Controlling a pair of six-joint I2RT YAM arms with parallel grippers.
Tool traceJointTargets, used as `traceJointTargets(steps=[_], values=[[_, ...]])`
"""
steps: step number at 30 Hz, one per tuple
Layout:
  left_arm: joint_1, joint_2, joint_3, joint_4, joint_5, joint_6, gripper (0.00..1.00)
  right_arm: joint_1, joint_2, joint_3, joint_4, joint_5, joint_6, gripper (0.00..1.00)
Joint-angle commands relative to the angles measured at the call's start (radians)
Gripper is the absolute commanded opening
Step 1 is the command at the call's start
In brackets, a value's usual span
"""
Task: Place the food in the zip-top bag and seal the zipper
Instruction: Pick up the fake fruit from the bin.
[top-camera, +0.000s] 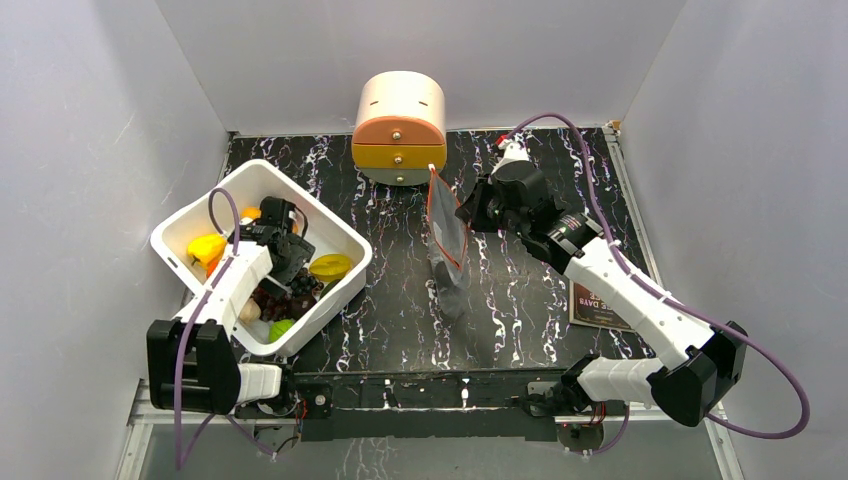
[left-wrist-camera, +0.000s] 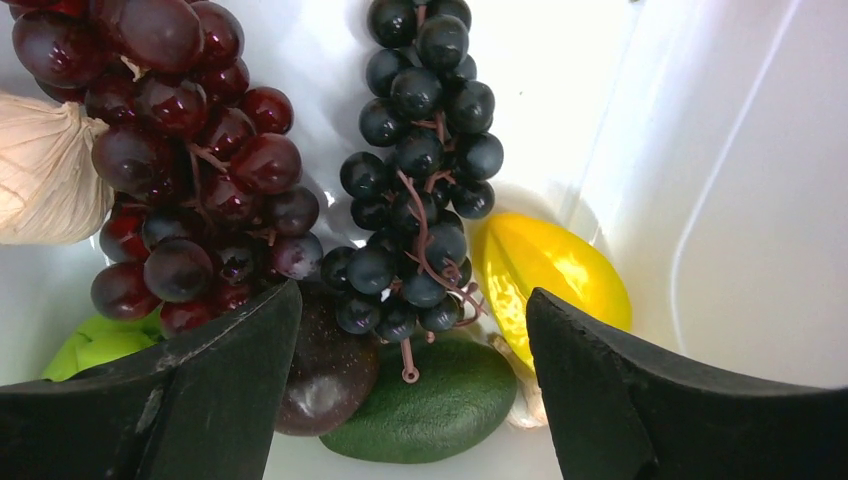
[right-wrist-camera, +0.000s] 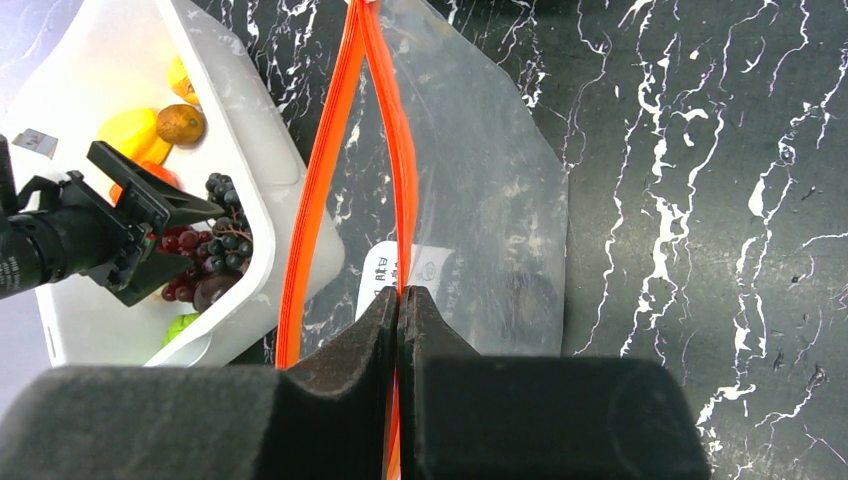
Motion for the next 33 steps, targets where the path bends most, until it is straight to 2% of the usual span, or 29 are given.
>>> traceJointTargets(steps=[1, 10, 22, 28, 32, 33], values=[[0.022, 0.003, -0.035, 0.053, -0.017, -0.017, 0.81, -0.001, -0.028, 0.002, 0.04, -0.021, 0.009, 0.0], [0.038, 0.066, -0.057, 0.124, -0.015, -0.006, 0.86, -0.002, -0.026, 0.002, 0.041, -0.032, 0.014, 0.0], [0.038, 0.157, -0.095, 0.202, -0.018, -0.01, 0.79, -0.002, -0.031, -0.015, 0.041, -0.044, 0.016, 0.0], [0.039, 0.16, -0.108, 0.206, -0.038, -0.011, 0.69, -0.001, -0.02, -0.006, 0.047, -0.045, 0.016, 0.0], [0.039, 0.143, -0.123, 0.21, -0.047, -0.008, 0.51, -0.001, -0.019, -0.005, 0.056, -0.041, 0.01, 0.0], [0.039, 0.138, -0.123, 0.207, -0.044, -0.006, 0.49, -0.001, -0.016, -0.001, 0.055, -0.04, 0.007, 0.0]])
